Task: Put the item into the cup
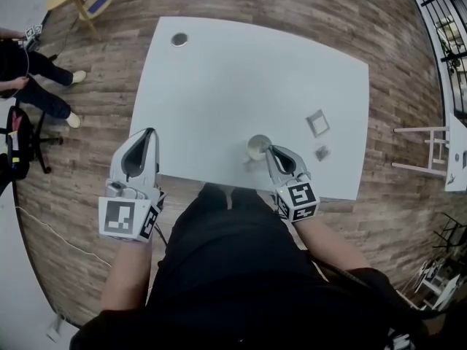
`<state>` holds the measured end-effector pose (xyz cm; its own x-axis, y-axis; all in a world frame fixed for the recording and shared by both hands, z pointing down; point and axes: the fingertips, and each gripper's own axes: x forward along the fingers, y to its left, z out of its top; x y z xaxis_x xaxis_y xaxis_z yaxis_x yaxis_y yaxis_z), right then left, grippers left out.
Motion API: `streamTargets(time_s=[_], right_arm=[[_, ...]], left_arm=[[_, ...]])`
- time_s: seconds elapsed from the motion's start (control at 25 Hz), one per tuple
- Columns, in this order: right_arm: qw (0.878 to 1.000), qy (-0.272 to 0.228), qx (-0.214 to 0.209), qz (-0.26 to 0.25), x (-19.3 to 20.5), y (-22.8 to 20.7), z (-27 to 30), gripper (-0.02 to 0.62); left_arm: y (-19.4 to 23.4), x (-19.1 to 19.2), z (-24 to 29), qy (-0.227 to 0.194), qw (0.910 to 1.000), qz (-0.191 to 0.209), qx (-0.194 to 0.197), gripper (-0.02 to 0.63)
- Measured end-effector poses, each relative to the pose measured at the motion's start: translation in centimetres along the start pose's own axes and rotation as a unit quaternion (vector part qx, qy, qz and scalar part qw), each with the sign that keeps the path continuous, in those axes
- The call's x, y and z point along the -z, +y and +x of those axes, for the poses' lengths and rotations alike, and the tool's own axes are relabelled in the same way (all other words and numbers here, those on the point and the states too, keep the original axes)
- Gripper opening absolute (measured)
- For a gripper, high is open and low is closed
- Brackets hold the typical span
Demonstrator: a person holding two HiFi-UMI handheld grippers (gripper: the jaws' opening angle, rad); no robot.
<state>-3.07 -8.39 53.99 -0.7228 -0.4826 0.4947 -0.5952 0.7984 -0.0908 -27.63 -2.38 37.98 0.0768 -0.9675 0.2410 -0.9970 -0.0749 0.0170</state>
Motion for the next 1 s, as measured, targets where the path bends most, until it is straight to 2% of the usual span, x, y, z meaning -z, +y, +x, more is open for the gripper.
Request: streamTargets(time_s=[0.64, 1.0], right_arm=[[0.999, 0.004, -0.013, -0.037, -0.2, 1.0, 0.5, 0.018], [1.000, 0.011, -0.010, -0.027, 0.6, 1.0, 0.7, 0.018]], left_arm=[[-1.5, 0.8, 1.2, 0.022, 0.9994, -0.006, 0.024, 0.000], [-1.6, 1.4, 1.3, 0.034, 0.9989, -0.004, 0.031, 0.000]])
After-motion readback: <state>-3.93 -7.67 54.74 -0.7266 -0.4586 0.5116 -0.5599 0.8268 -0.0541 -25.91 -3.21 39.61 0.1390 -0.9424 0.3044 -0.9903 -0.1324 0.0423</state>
